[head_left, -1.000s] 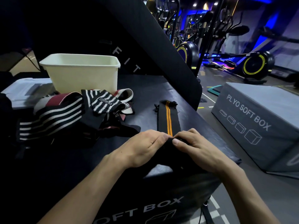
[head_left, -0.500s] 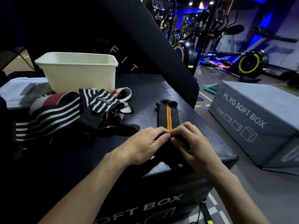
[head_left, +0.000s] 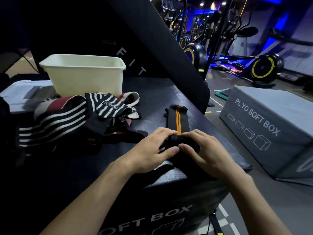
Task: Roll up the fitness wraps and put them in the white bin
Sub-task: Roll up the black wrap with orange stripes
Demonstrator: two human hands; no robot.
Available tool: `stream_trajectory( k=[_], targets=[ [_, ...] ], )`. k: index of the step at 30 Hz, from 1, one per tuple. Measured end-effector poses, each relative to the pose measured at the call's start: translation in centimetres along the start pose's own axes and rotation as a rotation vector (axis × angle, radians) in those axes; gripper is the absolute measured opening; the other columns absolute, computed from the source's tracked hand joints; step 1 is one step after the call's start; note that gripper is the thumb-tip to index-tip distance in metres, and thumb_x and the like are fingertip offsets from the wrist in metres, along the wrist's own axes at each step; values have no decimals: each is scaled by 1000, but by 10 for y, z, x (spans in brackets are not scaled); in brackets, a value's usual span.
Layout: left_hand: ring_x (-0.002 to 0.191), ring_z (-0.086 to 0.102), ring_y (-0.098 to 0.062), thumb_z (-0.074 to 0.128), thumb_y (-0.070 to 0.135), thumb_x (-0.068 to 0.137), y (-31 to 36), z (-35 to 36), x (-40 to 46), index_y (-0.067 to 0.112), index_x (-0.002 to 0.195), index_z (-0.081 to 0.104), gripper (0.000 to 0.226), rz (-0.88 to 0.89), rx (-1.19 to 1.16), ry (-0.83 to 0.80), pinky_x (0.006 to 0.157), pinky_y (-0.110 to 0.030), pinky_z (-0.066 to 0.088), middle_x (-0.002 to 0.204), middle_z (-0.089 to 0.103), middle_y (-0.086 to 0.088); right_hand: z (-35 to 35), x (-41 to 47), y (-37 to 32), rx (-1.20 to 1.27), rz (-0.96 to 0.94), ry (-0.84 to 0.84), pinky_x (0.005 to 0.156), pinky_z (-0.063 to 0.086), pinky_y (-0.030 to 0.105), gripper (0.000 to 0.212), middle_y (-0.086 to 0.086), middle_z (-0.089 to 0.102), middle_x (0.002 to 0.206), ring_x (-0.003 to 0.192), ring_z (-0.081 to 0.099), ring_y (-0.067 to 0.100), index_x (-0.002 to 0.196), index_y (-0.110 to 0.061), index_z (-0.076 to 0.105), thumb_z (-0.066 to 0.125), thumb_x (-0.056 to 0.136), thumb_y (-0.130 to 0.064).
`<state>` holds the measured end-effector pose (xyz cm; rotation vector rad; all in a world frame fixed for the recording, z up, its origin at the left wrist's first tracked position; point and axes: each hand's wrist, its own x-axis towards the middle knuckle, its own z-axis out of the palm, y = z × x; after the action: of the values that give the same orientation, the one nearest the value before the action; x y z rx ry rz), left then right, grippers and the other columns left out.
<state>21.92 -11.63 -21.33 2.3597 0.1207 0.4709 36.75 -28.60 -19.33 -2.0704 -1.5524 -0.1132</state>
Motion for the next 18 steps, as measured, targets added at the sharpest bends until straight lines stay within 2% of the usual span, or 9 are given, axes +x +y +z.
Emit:
stream_trajectory(
  k=[6,12,15,18],
  targets=[
    [129,51,-4,75,33,92,-4,-3,0,25,145,49,60,68,-5,-17,110,-18,40,136,48,13,3,5,-2,12,50,-59,88,49,33,41,-7,68,107,100,65,14,120,-24,68,43,100,-50],
    [121,56,-3,78,24,90,-3,-1,-1,30,136,56,51,80,-55,40,101,-14,42,125,60,12,5,6,-2,94,78,-68,86,47,30,31,-8,66,95,92,61,6,108,-25,70,44,106,-42],
    [116,59,-5,78,29,90,-4,-1,-2,33,132,57,47,64,-63,43,99,-18,44,120,64,12,7,8,-2,65,114,-60,89,44,39,45,-9,60,85,91,51,9,89,-29,65,33,101,-57],
    [114,61,-4,77,34,90,-5,-2,0,37,131,58,45,41,-49,35,98,-21,46,119,66,13,12,8,-3,67,144,-18,96,41,43,42,-15,51,95,100,43,14,80,-44,59,26,95,-66]
  ],
)
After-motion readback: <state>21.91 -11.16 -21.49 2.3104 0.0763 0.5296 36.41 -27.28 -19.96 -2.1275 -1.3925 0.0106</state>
